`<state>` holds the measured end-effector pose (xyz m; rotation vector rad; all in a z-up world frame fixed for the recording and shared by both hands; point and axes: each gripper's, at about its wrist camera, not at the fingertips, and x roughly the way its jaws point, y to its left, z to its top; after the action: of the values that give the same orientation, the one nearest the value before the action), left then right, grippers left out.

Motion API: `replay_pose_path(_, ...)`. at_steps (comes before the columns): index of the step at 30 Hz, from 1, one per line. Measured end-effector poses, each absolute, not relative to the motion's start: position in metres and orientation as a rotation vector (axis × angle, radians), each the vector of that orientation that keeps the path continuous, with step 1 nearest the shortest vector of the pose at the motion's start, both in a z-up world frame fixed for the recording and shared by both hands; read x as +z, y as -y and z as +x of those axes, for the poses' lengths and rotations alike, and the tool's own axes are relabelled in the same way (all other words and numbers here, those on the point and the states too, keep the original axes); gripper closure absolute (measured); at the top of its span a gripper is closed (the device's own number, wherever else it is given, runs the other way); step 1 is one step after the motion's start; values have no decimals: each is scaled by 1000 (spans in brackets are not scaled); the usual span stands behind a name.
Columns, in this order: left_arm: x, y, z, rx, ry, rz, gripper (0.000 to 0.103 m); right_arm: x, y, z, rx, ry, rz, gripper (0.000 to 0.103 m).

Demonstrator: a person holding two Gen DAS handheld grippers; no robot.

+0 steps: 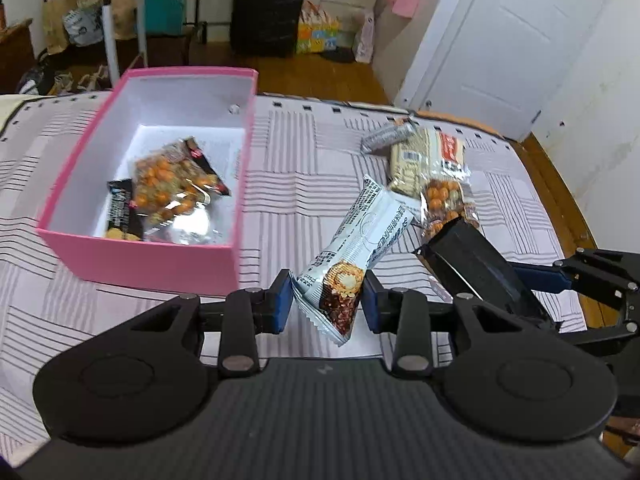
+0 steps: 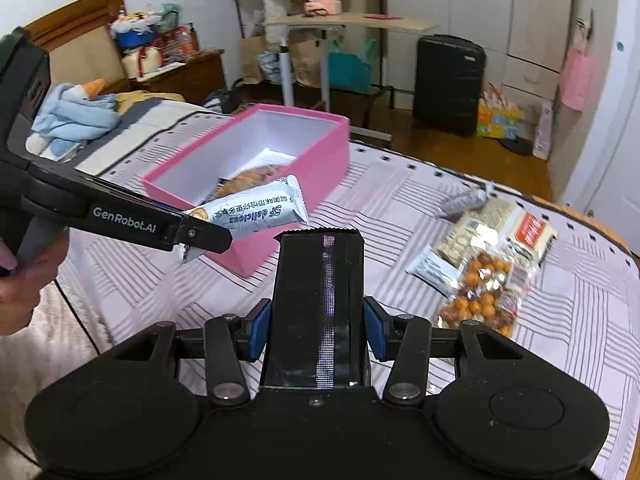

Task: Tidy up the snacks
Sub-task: 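Carry the white bar and black packet over the pink box with both grippers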

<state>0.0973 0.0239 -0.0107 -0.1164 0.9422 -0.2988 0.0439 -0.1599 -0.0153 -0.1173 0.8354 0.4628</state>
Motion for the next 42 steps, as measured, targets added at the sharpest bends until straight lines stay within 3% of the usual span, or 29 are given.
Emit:
replay_pose_path(13,8,-92,112,-157,-860,-166,68,9,97,87,617,-734,-135,50)
replay_pose_path(19,-13,-124,147,-8,-846,-247,68,-11,63,143,649,-697,-67,50)
replay_pose_path(30,-77,-150,212,176,-957,-326,68,-77,-5,192,665,-689,-202,50)
replay_pose_path(38,-87,-158,212,199,-967,-310,52,-78,-3,190,652,-665,-212,38)
replay_pose_path(42,-77,-162,198,169,-948,-326,50,-60,23,176,642,-645,-144,36)
